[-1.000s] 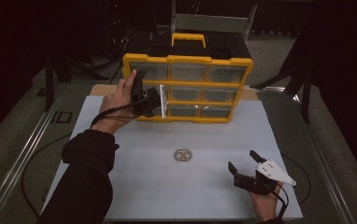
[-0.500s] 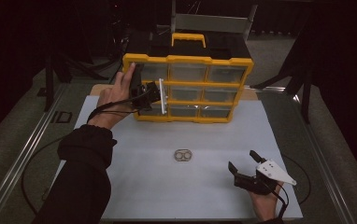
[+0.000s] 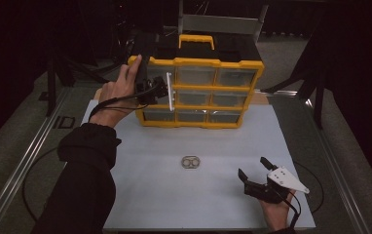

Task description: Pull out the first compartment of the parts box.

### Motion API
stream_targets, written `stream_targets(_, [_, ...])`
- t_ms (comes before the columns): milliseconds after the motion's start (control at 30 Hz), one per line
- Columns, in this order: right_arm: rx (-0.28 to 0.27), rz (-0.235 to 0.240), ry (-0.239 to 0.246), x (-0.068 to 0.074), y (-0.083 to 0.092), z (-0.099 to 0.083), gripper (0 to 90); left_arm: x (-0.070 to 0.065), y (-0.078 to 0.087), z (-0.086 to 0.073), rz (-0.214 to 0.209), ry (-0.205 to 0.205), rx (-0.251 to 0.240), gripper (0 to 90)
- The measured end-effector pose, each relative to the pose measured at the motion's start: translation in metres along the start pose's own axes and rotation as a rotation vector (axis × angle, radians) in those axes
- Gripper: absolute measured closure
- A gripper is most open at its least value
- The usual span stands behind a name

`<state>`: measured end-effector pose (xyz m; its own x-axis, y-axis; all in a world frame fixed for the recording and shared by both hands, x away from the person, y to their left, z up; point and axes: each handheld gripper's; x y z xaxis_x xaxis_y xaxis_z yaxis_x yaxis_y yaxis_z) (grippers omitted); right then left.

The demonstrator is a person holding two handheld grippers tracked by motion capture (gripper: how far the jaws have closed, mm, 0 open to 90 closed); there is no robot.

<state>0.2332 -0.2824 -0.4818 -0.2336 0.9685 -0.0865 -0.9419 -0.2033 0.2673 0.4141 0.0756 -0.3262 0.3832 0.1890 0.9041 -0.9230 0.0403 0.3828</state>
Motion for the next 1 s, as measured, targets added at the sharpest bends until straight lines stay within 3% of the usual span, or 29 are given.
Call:
stream_targets(67, [0.001, 0.001, 0.000, -0.0004, 0.0000, -0.0001, 9.5, 0.0034, -0.0015, 0.0000, 0.005, 0.006, 0.006, 8.9])
stream_targets(433, [-0.001, 0.001, -0.008, -0.0013, 0.0004, -0.0001, 9.5, -0.0023, -0.0051, 0.0043, 0.076, -0.094, 0.020, 35.6])
stream_targets(767, [-0.001, -0.005, -0.018, -0.0028, 0.0011, 0.0001, 9.5, -0.0028, -0.0091, 0.0053, 0.110, -0.100, 0.039, 52.4])
stream_targets(1000, [-0.001, -0.001, -0.021, -0.0034, 0.0011, 0.0001, 9.5, -0.0020, -0.0103, 0.0074, 0.130, -0.102, 0.044, 56.0])
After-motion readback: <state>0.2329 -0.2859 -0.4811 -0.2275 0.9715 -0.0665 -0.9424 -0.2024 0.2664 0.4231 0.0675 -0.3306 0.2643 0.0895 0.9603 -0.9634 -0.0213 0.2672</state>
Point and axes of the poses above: each handheld gripper's, and its own axes: y roughly backward along the jaws, z roughly out of its top, x roughly to its left, and after that the axes turned 14 degrees about -z, right-handed
